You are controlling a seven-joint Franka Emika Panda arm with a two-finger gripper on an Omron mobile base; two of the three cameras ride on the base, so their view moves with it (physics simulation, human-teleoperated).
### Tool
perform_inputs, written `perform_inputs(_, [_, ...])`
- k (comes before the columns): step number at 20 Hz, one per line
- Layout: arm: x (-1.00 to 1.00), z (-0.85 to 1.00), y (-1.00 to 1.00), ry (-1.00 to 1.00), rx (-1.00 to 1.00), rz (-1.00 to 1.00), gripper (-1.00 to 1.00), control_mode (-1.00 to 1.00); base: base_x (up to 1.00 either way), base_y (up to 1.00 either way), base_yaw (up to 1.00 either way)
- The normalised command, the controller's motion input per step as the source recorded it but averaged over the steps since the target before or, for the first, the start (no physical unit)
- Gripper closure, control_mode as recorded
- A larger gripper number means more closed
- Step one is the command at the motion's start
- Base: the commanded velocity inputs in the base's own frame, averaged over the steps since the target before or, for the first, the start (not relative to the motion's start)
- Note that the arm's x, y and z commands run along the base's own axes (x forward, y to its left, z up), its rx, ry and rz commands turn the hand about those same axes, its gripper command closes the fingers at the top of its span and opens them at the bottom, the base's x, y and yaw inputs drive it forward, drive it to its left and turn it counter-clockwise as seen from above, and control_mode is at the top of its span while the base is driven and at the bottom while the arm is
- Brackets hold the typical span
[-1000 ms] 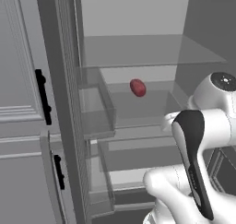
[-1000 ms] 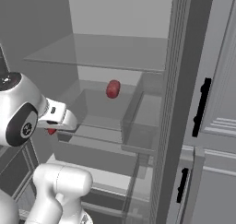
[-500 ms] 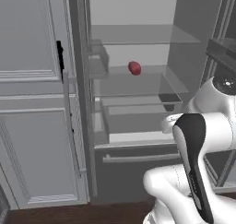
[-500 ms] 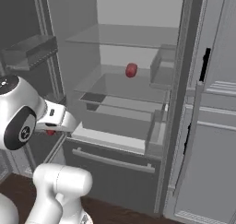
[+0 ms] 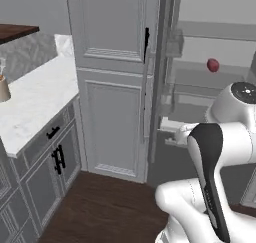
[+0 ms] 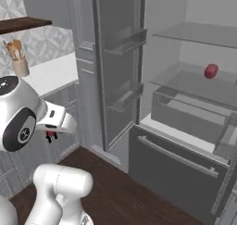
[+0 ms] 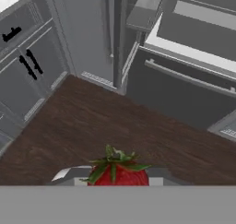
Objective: Take the strawberry from the fridge and place it on top of the pancake, located on the dining counter.
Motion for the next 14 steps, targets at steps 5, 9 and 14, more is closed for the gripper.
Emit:
perform_inputs(5, [0.0, 0.0, 0.0, 0.0, 0.0, 0.0, 1.0, 1.0, -0.09, 0.54, 0.8])
perform_inputs(9, [0.0, 0.0, 0.0, 0.0, 0.0, 0.0, 1.0, 1.0, -0.21, 0.56, 0.81])
perform_inputs(14, [0.0, 0.0, 0.0, 0.0, 0.0, 0.0, 1.0, 1.0, -0.14, 0.82, 0.88])
